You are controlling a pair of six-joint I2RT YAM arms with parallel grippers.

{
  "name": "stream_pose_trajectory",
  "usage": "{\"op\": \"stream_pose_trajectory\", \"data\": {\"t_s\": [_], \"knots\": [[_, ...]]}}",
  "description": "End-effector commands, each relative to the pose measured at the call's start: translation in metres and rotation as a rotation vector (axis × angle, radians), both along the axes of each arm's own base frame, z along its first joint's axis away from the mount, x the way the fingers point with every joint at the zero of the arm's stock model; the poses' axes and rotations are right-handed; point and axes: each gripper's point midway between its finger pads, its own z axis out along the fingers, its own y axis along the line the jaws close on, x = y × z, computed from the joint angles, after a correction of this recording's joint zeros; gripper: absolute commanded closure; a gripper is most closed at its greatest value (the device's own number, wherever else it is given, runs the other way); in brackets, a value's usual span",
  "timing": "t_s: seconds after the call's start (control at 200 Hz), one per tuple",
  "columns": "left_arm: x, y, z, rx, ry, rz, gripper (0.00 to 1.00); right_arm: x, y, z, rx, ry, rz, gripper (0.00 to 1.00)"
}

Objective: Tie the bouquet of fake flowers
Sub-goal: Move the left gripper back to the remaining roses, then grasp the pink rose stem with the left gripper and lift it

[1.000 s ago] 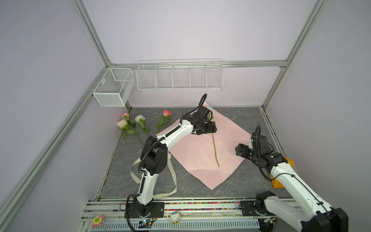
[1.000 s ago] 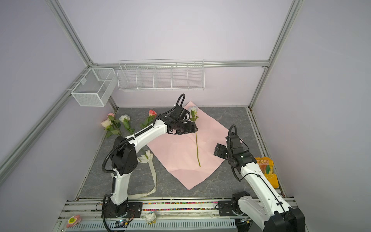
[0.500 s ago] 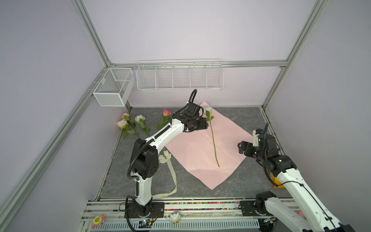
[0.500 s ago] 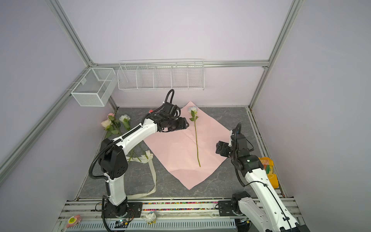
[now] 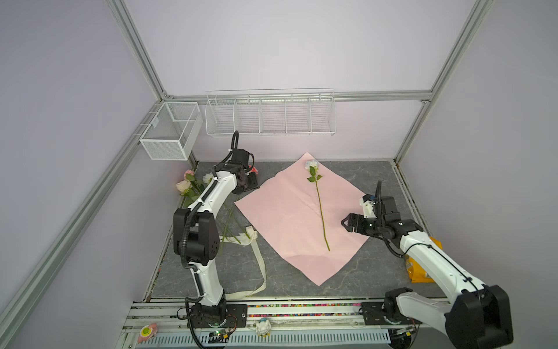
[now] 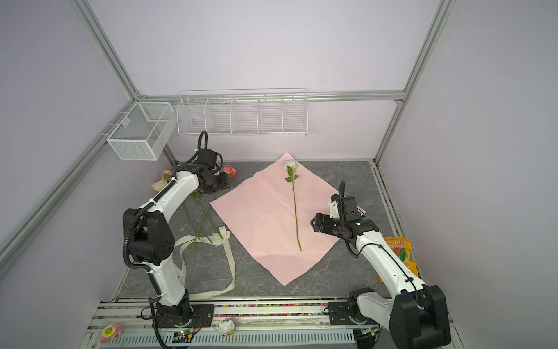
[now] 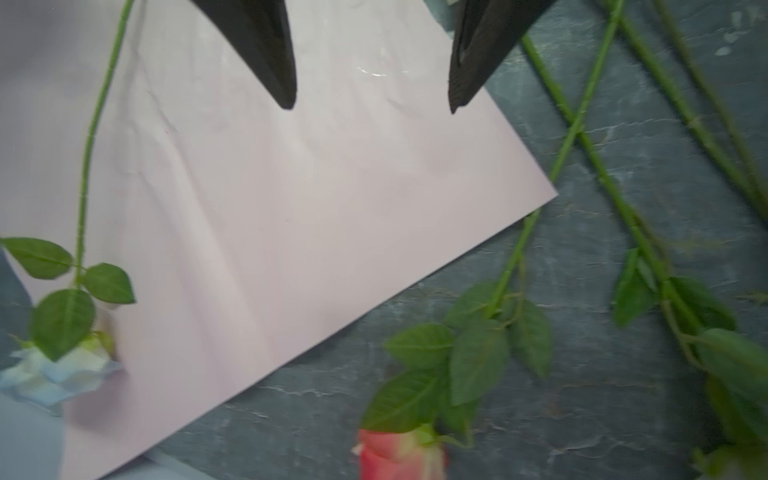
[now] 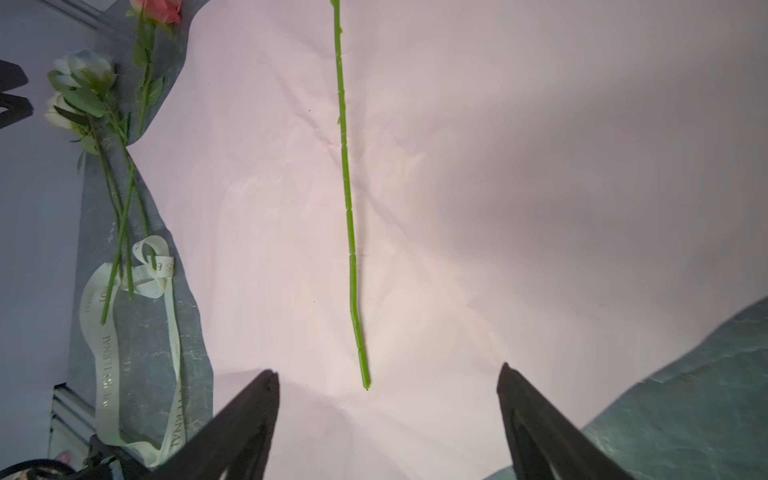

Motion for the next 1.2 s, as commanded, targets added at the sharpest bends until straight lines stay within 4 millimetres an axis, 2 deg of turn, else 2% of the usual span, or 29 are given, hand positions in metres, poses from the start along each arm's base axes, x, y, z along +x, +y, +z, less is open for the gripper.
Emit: {"op": "stream_pose_trajectory", "data": {"t_s": [0.0, 0.13, 0.205, 0.27, 0.385, 0.4, 0.485, 0.595, 0.725, 0.945, 1.05, 1.195], "knots": [[-0.01, 0.038, -0.031, 0.13, 0.129, -0.021, 0.45, 0.008, 0.023, 0.015, 0.095, -0.014, 0.062, 0.15], [-0.006, 0.069, -0.043, 0.215, 0.193, -0.014, 0.47, 0.011, 0.031, 0.01, 0.093, 0.005, 0.077, 0.15], [-0.011, 0.069, -0.055, 0.214, 0.251, -0.062, 0.46, 0.012, 0.036, 0.009, 0.088, 0.012, 0.088, 0.15], [-0.018, 0.078, -0.064, 0.257, 0.308, -0.05, 0.57, 0.013, 0.039, 0.008, 0.085, 0.021, 0.099, 0.15], [-0.031, 0.085, -0.076, 0.259, 0.337, -0.045, 0.56, 0.01, 0.044, -0.001, 0.074, 0.058, 0.113, 0.15], [-0.033, 0.086, -0.077, 0.25, 0.345, -0.046, 0.56, 0.016, 0.046, 0.008, 0.078, 0.037, 0.113, 0.15], [-0.04, 0.094, -0.079, 0.247, 0.366, -0.03, 0.56, 0.021, 0.049, 0.007, 0.078, 0.042, 0.119, 0.15], [-0.053, 0.097, -0.085, 0.243, 0.408, -0.049, 0.56, 0.024, 0.055, 0.004, 0.077, 0.06, 0.139, 0.16], [-0.067, 0.094, -0.101, 0.215, 0.466, -0.081, 0.58, 0.026, 0.06, 0.001, 0.07, 0.073, 0.156, 0.17], [-0.07, 0.093, -0.111, 0.21, 0.495, -0.103, 0.65, 0.028, 0.063, -0.002, 0.064, 0.08, 0.161, 0.17], [-0.075, 0.094, -0.116, 0.219, 0.522, -0.121, 0.73, 0.028, 0.063, -0.006, 0.056, 0.088, 0.161, 0.17], [-0.083, 0.096, -0.12, 0.237, 0.551, -0.15, 0.77, 0.027, 0.062, -0.008, 0.048, 0.093, 0.16, 0.17]]}}
